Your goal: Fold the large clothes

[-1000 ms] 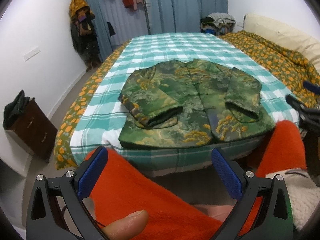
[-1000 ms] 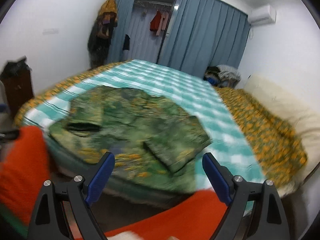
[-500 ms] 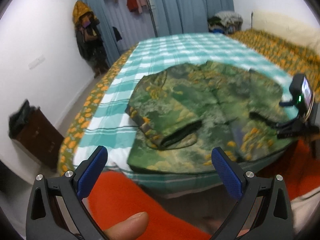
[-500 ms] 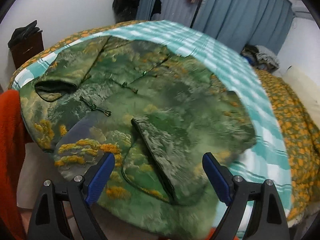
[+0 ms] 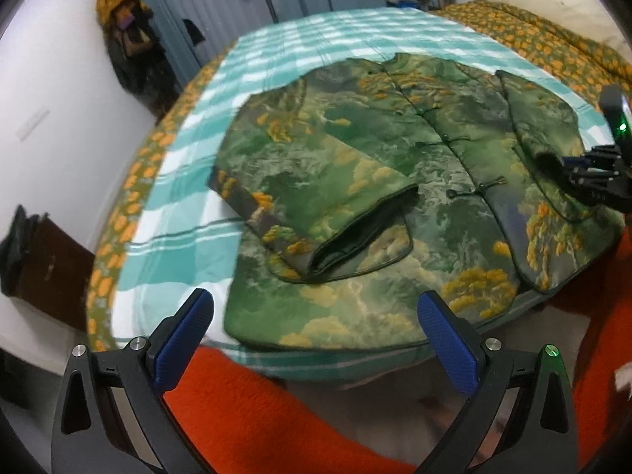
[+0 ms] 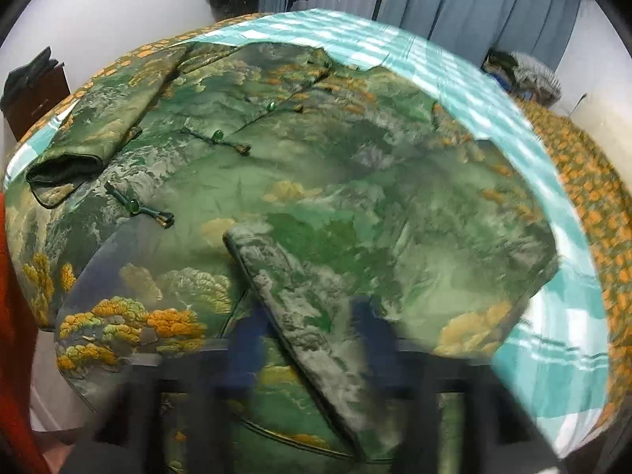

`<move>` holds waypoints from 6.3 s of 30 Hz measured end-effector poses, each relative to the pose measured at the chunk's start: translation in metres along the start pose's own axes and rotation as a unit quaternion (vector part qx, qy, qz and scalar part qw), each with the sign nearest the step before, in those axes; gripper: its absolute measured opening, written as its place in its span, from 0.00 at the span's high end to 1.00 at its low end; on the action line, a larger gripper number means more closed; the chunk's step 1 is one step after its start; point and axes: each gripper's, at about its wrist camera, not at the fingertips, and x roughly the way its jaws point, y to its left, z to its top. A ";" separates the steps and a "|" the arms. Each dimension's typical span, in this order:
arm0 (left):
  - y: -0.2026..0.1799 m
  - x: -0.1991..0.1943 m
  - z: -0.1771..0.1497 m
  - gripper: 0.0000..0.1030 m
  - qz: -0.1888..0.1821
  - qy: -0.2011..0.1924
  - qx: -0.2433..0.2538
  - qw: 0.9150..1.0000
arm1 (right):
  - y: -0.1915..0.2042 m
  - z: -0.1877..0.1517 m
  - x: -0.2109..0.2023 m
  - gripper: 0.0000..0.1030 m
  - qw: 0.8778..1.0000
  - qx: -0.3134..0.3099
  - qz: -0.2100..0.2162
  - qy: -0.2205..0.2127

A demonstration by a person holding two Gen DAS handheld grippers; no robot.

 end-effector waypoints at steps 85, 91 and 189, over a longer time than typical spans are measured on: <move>0.092 0.130 -0.002 0.89 -0.147 0.103 -0.127 0.975 | -0.129 -0.064 -0.117 0.45 0.943 0.301 -0.116 -0.082; 0.085 0.123 -0.008 0.89 -0.138 0.095 -0.104 0.980 | -0.126 -0.062 -0.115 0.45 0.946 0.291 -0.118 -0.083; -0.065 0.208 0.216 0.90 -0.228 0.037 -0.083 0.969 | -0.106 0.016 -0.017 0.47 0.969 0.223 -0.010 -0.106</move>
